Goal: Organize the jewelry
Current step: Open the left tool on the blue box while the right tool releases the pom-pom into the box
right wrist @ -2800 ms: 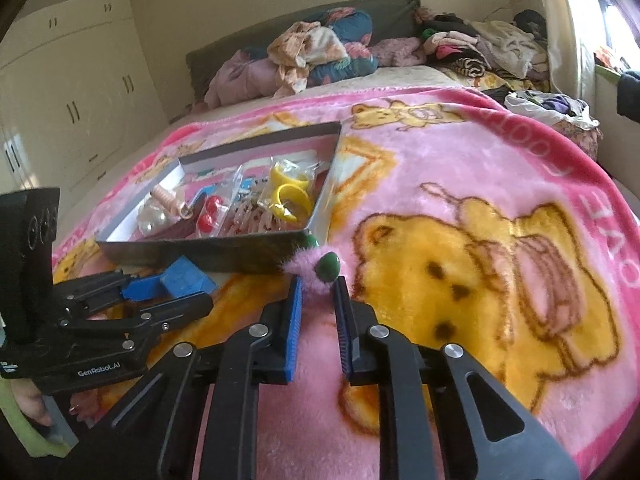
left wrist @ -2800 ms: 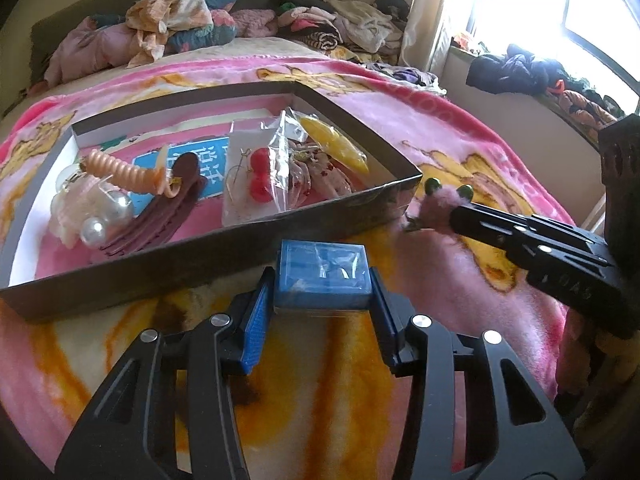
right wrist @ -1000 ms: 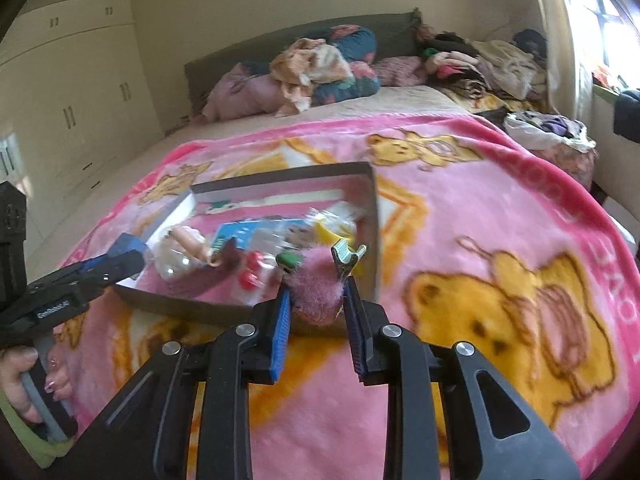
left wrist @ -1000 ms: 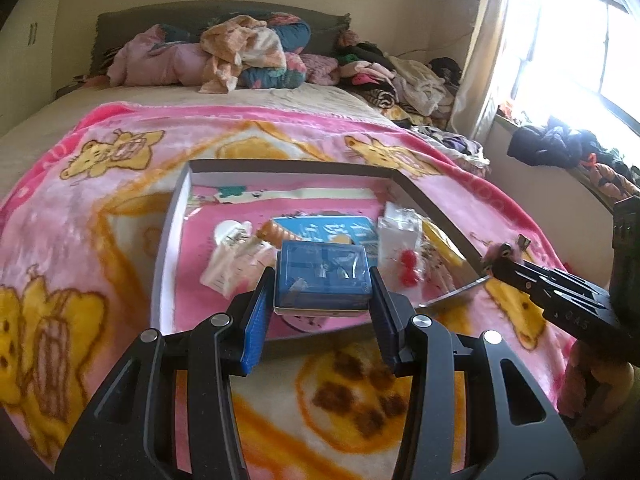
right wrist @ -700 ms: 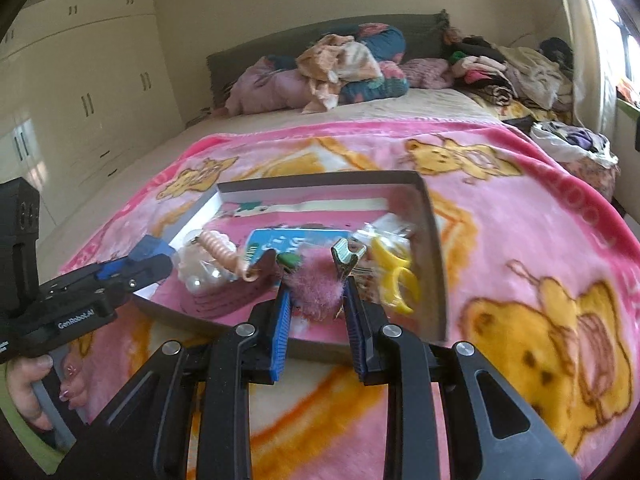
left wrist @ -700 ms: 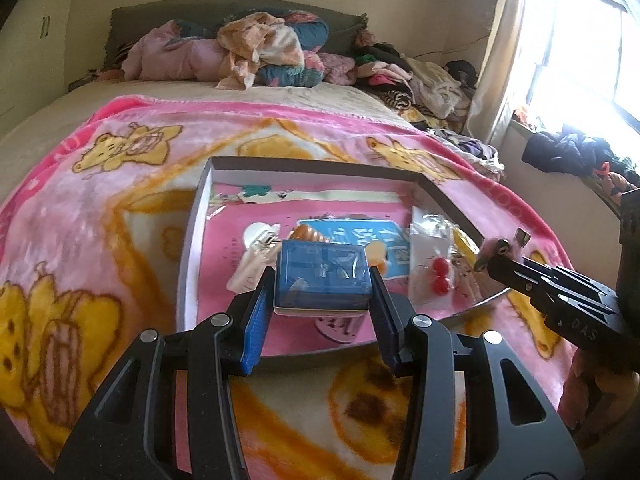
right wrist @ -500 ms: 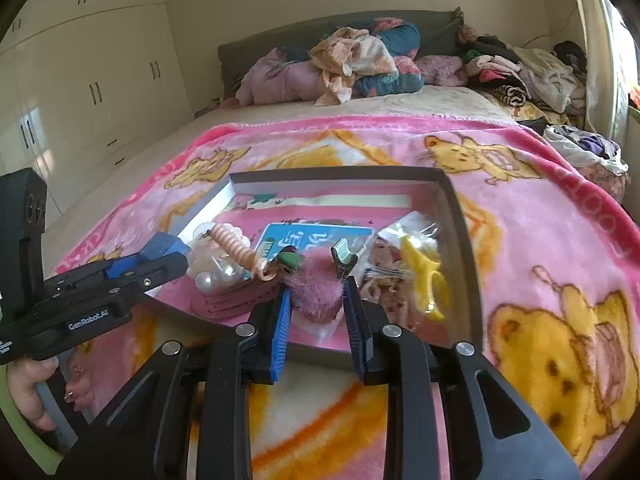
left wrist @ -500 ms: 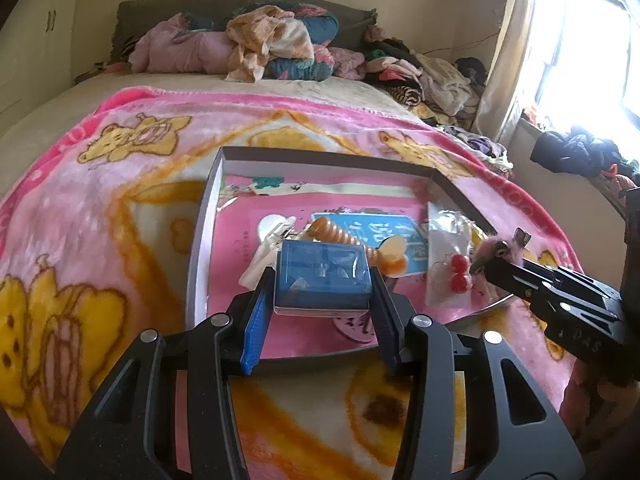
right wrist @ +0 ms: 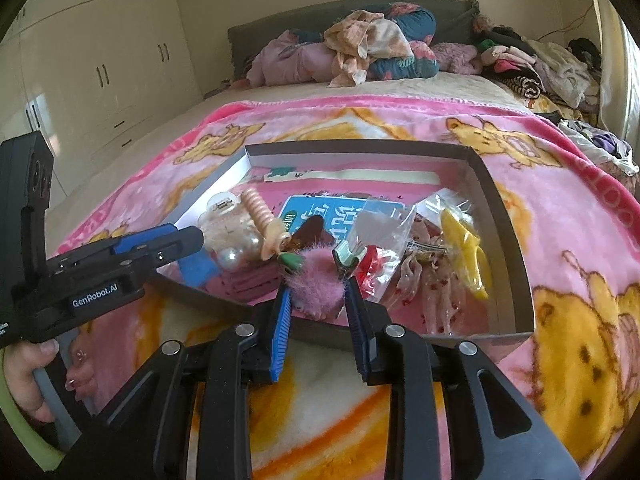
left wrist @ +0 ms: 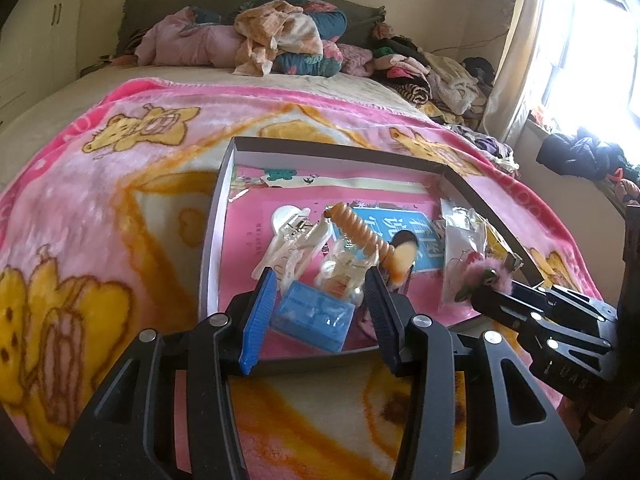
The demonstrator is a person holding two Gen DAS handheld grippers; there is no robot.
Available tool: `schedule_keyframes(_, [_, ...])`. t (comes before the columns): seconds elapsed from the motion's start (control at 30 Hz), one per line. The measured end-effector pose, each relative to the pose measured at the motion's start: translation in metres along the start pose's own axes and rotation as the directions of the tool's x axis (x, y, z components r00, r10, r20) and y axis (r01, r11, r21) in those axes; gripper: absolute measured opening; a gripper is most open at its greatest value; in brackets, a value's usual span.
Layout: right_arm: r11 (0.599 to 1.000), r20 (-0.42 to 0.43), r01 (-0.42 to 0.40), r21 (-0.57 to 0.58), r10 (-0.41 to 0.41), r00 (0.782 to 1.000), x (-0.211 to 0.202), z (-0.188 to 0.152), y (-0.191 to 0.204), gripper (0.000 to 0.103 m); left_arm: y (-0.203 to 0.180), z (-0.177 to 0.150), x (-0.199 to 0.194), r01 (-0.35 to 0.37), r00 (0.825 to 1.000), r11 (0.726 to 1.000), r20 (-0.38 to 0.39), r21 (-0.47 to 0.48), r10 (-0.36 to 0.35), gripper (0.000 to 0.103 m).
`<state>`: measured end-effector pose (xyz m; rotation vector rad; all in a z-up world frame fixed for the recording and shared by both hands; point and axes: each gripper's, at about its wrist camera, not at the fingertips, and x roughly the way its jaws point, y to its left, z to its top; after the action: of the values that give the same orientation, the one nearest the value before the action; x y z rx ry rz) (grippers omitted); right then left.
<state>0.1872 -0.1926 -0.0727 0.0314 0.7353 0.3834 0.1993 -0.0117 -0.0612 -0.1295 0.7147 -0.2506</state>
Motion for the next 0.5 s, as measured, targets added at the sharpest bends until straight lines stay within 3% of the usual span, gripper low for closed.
schedule_keyframes(0.3, [1.000, 0.018, 0.011, -0.025, -0.010, 1.000, -0.008, -0.001, 0.004, 0.034, 0.001, 0.000, -0.003, 0.000, 1.000, 1.000, 0.005, -0.001, 0.000, 0.038])
schedule_keyframes(0.5, [0.998, 0.061, 0.054, -0.042, -0.051, 0.997, -0.021, -0.002, 0.005, 0.057, 0.000, 0.001, -0.010, -0.008, 1.000, 1.000, 0.014, 0.003, 0.008, 0.047])
